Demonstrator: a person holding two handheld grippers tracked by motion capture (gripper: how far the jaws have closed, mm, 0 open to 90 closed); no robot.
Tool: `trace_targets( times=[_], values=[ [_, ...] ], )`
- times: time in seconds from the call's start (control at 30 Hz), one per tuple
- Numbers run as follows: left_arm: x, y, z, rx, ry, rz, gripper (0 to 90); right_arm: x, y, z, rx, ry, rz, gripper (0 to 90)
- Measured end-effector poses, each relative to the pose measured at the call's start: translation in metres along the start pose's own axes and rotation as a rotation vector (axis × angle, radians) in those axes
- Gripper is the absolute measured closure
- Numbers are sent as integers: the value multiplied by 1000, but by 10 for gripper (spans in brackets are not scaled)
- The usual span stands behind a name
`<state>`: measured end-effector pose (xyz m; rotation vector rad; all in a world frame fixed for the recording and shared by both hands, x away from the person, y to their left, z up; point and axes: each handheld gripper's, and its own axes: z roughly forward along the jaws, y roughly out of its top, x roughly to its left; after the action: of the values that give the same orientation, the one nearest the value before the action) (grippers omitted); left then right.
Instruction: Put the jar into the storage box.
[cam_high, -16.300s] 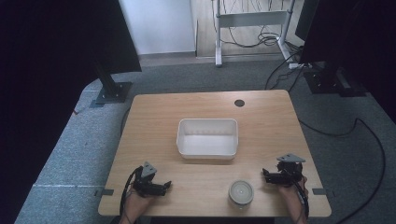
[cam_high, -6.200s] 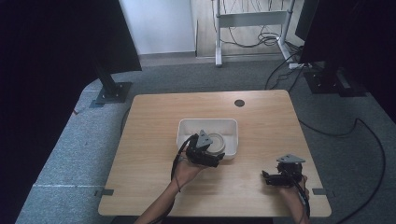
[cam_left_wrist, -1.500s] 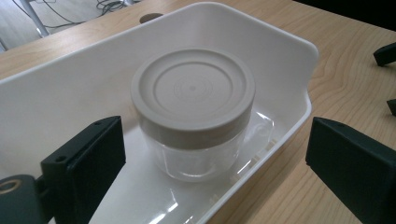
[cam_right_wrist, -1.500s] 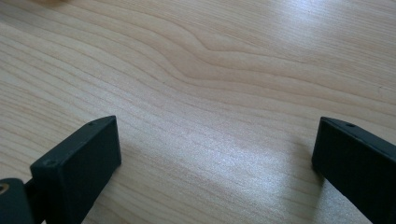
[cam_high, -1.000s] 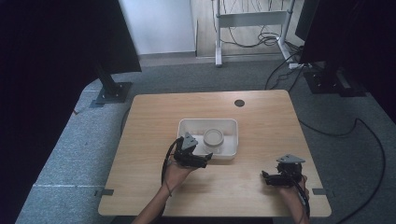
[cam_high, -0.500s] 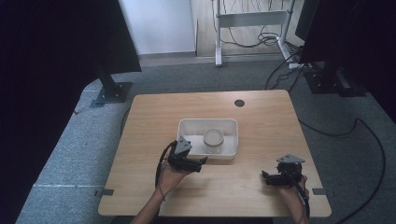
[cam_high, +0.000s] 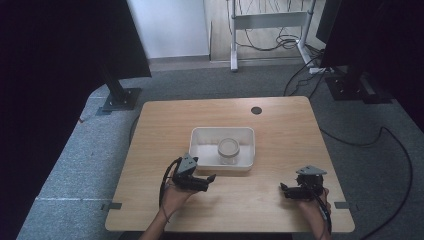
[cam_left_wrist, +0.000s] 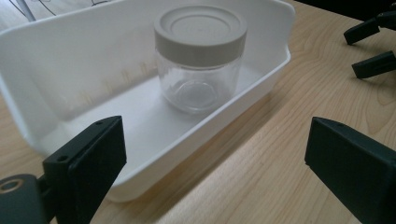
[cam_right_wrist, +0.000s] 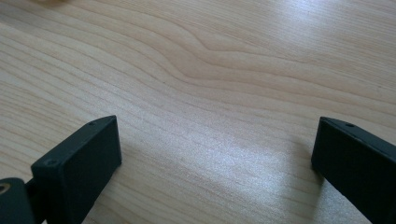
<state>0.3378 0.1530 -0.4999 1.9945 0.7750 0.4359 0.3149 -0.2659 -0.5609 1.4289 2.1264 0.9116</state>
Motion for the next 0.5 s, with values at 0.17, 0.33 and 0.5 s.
trace_targets(
  times=[0.17,0.33,0.5],
  values=[
    [3,-12,-7,3,5,-11,53,0,0,0,0,0,0,9],
    [6,-22,-13,12,7,-21,53,0,0,0,0,0,0,9],
    [7,-35,-18,31,9,-28,53,0,0,0,0,0,0,10]
  ],
)
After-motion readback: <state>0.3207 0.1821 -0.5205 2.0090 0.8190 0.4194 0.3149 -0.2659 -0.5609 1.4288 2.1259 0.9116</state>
